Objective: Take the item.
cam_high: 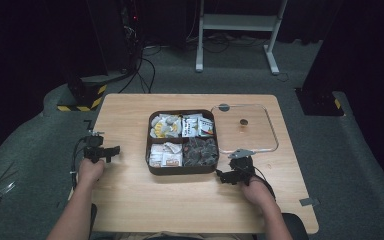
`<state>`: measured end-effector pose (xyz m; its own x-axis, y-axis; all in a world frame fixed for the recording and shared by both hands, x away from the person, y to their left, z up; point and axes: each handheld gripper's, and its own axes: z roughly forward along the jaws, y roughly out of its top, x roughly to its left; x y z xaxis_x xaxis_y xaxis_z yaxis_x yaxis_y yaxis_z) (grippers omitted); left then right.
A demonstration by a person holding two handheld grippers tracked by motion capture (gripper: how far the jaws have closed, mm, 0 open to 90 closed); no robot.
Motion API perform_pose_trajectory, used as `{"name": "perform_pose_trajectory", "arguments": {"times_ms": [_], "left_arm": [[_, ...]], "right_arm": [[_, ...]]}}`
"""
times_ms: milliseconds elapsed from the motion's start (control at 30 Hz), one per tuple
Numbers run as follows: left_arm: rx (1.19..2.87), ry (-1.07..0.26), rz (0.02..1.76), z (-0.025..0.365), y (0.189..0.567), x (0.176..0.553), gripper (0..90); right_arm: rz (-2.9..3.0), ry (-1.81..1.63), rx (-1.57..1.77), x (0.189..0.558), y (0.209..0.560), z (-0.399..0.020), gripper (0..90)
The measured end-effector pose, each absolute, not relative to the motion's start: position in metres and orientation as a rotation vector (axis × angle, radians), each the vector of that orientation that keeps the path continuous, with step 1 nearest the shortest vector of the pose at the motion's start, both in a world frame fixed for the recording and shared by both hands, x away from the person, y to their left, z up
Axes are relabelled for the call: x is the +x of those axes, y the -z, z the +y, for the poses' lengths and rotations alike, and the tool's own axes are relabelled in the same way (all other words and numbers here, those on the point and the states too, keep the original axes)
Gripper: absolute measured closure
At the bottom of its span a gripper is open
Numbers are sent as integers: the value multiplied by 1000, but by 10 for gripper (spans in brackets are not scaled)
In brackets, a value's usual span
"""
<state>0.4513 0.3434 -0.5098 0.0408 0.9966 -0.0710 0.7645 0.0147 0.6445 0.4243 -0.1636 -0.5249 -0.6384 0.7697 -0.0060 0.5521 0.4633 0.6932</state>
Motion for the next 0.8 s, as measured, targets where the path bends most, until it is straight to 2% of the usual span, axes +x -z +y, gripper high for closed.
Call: {"name": "perform_pose_trajectory", "arguments": {"times_ms": [67, 233, 333, 533, 800], "left_arm": [[1789, -561, 1774, 344, 509, 451, 200], [1911, -615, 1735, 340, 502, 456, 211], [1927, -528, 1712, 340, 501, 456, 152], [1867, -445, 1663, 344, 496, 453, 157], [1916, -489, 1598, 337, 482, 452, 244]], "right_arm": [[2397, -962, 1124, 424, 525, -164, 79], [2398, -961, 1125, 424, 525, -163, 77], [2398, -961, 1126, 424, 525, -163, 77], [2399, -960, 1125, 425, 525, -163, 77], [2399, -961, 1121, 425, 525, -163, 76]]}}
